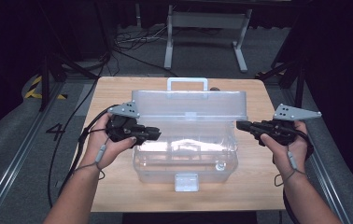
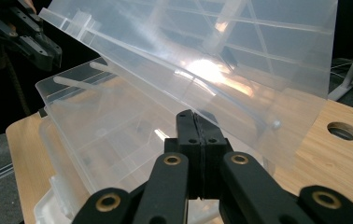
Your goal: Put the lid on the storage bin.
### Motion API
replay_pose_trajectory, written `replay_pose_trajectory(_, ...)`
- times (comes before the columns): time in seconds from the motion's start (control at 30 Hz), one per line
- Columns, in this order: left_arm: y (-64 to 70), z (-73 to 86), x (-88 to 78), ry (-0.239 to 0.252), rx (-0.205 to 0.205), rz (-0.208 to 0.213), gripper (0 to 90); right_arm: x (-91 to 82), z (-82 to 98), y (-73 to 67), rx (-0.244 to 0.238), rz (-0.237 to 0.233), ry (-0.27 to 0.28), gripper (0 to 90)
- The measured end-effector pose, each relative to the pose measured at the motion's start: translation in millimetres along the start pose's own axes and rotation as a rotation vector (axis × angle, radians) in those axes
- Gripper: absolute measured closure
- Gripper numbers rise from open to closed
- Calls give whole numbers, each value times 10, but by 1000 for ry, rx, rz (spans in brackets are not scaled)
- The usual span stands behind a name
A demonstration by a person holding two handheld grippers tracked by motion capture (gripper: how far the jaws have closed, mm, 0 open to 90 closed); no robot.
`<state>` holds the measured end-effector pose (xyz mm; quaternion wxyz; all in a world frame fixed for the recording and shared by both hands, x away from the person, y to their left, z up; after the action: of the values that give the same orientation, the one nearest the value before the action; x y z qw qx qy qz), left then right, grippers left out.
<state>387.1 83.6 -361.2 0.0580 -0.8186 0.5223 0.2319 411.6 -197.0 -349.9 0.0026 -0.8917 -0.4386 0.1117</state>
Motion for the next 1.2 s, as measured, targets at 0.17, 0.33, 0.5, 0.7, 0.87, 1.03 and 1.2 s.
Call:
replay_pose_trajectory(0.17, -43, 59, -109, 26, -19, -21, 822, -8, 15, -7, -2, -1, 0, 900)
replay_pose_trajectory(0.33, -50, 141, -193, 40, -46, -38, 846, -13, 26, -19, 0, -5, 1, 900)
replay_pose_trajectory(0.5, -123, 185, -279, 93, -89, -73, 893, -17, 52, -20, 0, -4, 7, 900)
replay_pose_trajectory(0.7, -161, 161, -345, 181, -137, -105, 898, -36, 103, -46, 0, -5, 9, 900)
replay_pose_trajectory(0.87, -151, 156, -357, 203, -143, -117, 899, -53, 137, -67, -1, -7, 10, 900)
replay_pose_trajectory(1.03, -138, 175, -338, 215, -154, -116, 899, -83, 157, -75, 5, -10, 19, 900)
replay_pose_trajectory(1.2, -140, 181, -345, 215, -150, -119, 898, -94, 163, -81, 2, -12, 17, 900)
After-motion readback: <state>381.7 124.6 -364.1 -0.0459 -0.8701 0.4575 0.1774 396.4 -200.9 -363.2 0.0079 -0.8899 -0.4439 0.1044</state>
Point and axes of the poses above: each handheld gripper's, and its own axes: x roughly forward along the jaws, z roughly out of its underside, y roughly to its right, the point moved 10 cm from there along x, roughly forward along the jaws, and after that the axes turned 10 degrees about y, right-handed, at the moved point
